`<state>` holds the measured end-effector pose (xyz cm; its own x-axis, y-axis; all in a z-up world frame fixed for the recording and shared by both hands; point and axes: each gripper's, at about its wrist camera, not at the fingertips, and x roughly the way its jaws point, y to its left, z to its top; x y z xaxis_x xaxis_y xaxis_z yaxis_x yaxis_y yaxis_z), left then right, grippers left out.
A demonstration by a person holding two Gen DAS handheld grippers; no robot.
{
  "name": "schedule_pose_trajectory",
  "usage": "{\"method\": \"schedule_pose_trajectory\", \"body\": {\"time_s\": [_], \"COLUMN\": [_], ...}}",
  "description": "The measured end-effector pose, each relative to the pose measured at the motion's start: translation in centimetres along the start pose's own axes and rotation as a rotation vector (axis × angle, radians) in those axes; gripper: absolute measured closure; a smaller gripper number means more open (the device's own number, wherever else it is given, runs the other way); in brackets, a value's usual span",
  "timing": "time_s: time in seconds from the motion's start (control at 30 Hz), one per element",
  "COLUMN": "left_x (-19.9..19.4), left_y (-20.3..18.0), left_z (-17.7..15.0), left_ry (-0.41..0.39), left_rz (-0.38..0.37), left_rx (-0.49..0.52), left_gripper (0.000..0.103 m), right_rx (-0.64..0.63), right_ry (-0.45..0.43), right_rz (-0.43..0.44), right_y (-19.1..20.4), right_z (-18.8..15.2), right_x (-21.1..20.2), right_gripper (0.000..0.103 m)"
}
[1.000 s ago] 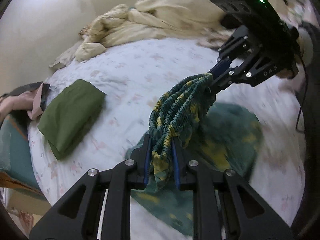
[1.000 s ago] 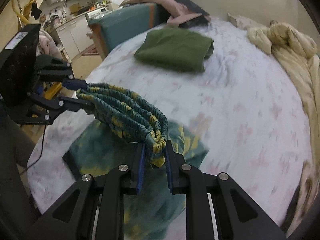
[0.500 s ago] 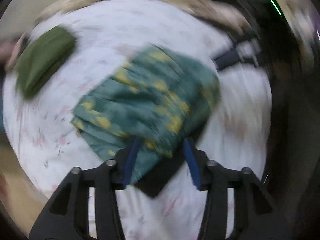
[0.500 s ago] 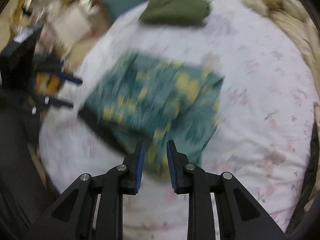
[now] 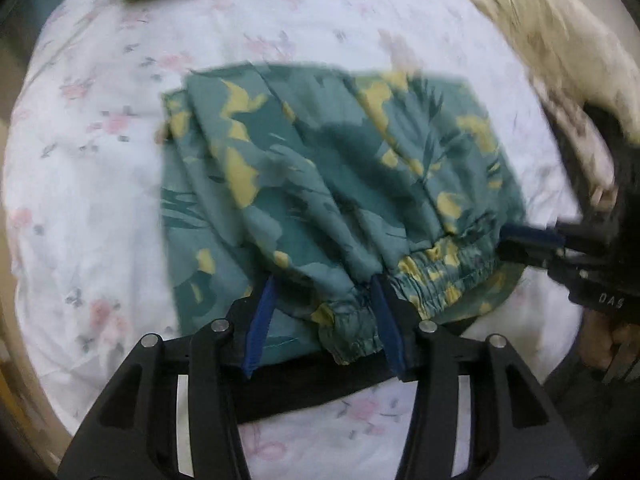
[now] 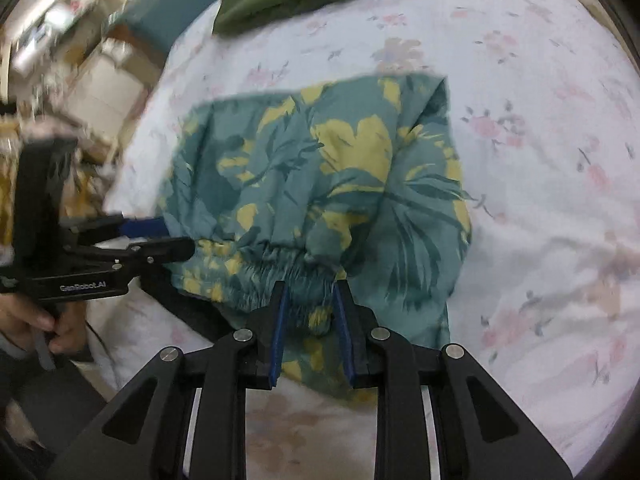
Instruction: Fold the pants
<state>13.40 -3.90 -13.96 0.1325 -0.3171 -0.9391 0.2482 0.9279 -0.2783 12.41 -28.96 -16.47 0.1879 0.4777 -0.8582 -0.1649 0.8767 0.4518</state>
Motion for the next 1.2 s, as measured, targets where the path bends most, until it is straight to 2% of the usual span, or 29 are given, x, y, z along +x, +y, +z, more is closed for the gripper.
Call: {"method": "schedule_pose_trajectory", "body": {"time_s": [0.03, 0.07, 0.1, 0.13, 0.17, 0.23, 0.3, 0.33, 0.47, 0.5, 0.57, 0.63, 0.73, 0.77, 0.83, 0.93, 0.97, 1.0, 1.03, 1.07, 1.13, 1.2], "left_x": [-0.8, -1.5, -1.7, -1.4, -1.0, 0.3, 0.8, 0.6, 1.6, 1.6, 1.3, 0.2, -2.1, -3.3, -4.7, -3.2, -2.4, -1.4, -0.6, -0.6, -2.0, -3.5], "left_y": [0.6, 1.3, 1.8, 2.4, 2.8, 3.1, 2.5, 2.1, 0.3, 0.2, 0.2, 0.2, 1.1, 1.3, 1.8, 2.5, 2.7, 2.9, 3.2, 3.5, 3.7, 3.1], "left_z": [-0.1, -0.2, -0.5, -0.9, -1.0, -1.5, -1.7, -1.8, -1.5, -1.5, -1.4, -1.1, -1.1, -1.1, -1.3, -1.8, -2.0, -2.2, -2.5, -2.6, -2.5, -1.8], "left_ry": [-0.026, -0.049, -0.058, -0.053, -0.037, 0.002, -0.001, -0.008, 0.001, -0.001, -0.004, -0.028, -0.076, -0.097, -0.121, -0.051, -0.023, 0.02, 0.064, 0.059, -0.02, -0.099], "left_rz": [-0.012, -0.016, -0.024, -0.041, -0.046, -0.072, -0.08, -0.075, -0.072, -0.07, -0.083, -0.084, -0.119, -0.129, -0.119, -0.042, -0.013, 0.024, 0.069, 0.084, 0.088, 0.071], "left_rx": [-0.037, -0.088, -0.128, -0.172, -0.192, -0.218, -0.198, -0.18, -0.135, -0.125, -0.111, -0.106, -0.143, -0.147, -0.136, -0.162, -0.173, -0.175, -0.173, -0.18, -0.197, -0.151], "left_gripper": [0.056, 0.052, 0.051, 0.05, 0.05, 0.05, 0.052, 0.052, 0.053, 0.057, 0.074, 0.081, 0.083, 0.083, 0.082, 0.082, 0.082, 0.08, 0.08, 0.08, 0.08, 0.08], "right_rx": [0.032, 0.078, 0.117, 0.154, 0.192, 0.21, 0.206, 0.198, 0.17, 0.191, 0.187, 0.185, 0.231, 0.27, 0.288, 0.316, 0.311, 0.299, 0.305, 0.324, 0.31, 0.249], "right_ry": [-0.018, -0.045, -0.06, -0.064, -0.053, -0.026, 0.008, 0.022, 0.053, 0.063, 0.037, 0.0, -0.056, -0.062, -0.051, 0.044, 0.079, 0.102, 0.108, 0.111, 0.113, 0.044], "right_rz": [0.024, 0.053, 0.069, 0.082, 0.101, 0.109, 0.126, 0.141, 0.07, 0.068, 0.073, 0.122, 0.216, 0.278, 0.304, 0.269, 0.224, 0.138, 0.113, 0.118, 0.096, 0.049], "right_y": [-0.4, -0.9, -1.4, -1.8, -2.3, -2.6, -2.5, -2.2, -1.2, -1.4, -1.0, -0.4, -0.1, -0.1, 0.0, 0.0, 0.0, 0.0, -0.3, -0.6, -0.4, 0.0], "right_z": [-0.1, -0.1, -0.2, -0.1, -0.1, -0.1, 0.0, 0.0, -0.4, -0.7, -0.7, -0.7, -1.2, -1.7, -2.4, -3.6, -4.0, -4.2, -4.4, -4.5, -4.1, -3.4], "right_x": [-0.5, -1.2, -1.4, -1.4, -0.9, 0.2, 1.2, 1.7, 3.1, 3.4, 2.6, 1.4, -0.6, -0.9, -0.8, 1.3, 2.2, 2.9, 3.2, 3.1, 2.1, -0.3], "right_gripper": [0.077, 0.072, 0.064, 0.045, 0.042, 0.042, 0.047, 0.052, 0.057, 0.061, 0.079, 0.083, 0.083, 0.083, 0.083, 0.083, 0.081, 0.076, 0.074, 0.068, 0.062, 0.062]}}
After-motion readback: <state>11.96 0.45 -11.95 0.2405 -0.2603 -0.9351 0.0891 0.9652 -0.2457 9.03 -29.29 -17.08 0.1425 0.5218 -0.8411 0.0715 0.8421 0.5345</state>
